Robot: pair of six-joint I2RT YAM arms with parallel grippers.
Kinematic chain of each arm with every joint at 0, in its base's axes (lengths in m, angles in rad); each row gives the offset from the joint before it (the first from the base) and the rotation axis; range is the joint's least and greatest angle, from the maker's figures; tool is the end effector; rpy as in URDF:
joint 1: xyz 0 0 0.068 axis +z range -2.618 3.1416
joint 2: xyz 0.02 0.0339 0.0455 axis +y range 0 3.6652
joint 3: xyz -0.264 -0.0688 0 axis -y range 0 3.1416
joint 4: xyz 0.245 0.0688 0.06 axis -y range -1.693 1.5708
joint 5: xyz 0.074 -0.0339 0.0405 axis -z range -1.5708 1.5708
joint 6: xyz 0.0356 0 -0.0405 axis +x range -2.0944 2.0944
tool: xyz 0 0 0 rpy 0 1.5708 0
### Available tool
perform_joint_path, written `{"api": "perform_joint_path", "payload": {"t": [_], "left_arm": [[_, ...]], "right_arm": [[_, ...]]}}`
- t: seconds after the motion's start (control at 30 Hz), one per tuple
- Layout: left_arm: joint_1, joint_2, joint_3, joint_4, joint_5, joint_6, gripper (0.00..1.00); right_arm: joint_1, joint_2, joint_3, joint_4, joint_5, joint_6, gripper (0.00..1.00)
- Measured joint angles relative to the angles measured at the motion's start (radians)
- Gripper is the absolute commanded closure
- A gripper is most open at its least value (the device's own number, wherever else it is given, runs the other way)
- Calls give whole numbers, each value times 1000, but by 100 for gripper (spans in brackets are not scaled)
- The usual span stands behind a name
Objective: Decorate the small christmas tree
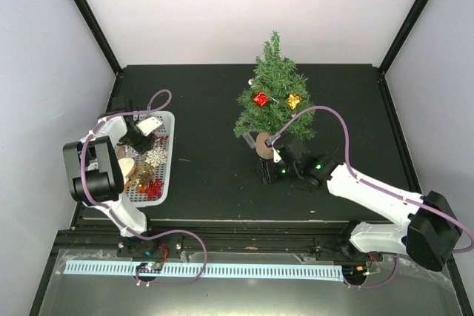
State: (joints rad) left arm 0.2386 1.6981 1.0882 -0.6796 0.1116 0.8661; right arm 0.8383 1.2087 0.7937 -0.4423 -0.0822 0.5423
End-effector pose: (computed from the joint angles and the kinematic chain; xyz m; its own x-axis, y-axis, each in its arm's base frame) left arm 0.3110 0.0716 0.1791 -0.7608 0.5941 -0.2613 0.5784 0.8032 0.1422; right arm 0.1627 0.1853 0.2337 -0.8340 -0.1581 -0.5285 -0.4045 0.8268 0.3910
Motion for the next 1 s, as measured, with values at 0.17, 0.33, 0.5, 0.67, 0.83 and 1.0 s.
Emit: {"api": "perform_joint_path", "payload": {"t": [0.17,0.33,0.5,0.67,0.83,1.0], "left_arm": [[0,32,16,9,-14,16,58],[0,60,31,19,-16,22,68],[0,71,38,26,-16,22,77],[0,71,51,23,-13,19,89],[0,71,54,21,-6,15,93],[0,71,52,22,-2,14,67]], "right_arm": [[0,4,0,2,0,0,37],[0,8,0,3,-1,0,37],[0,12,-3,9,-5,5,37],[0,15,-4,11,-7,8,37],[0,15,-4,11,-7,11,37],[0,14,-5,11,-7,14,37]]}}
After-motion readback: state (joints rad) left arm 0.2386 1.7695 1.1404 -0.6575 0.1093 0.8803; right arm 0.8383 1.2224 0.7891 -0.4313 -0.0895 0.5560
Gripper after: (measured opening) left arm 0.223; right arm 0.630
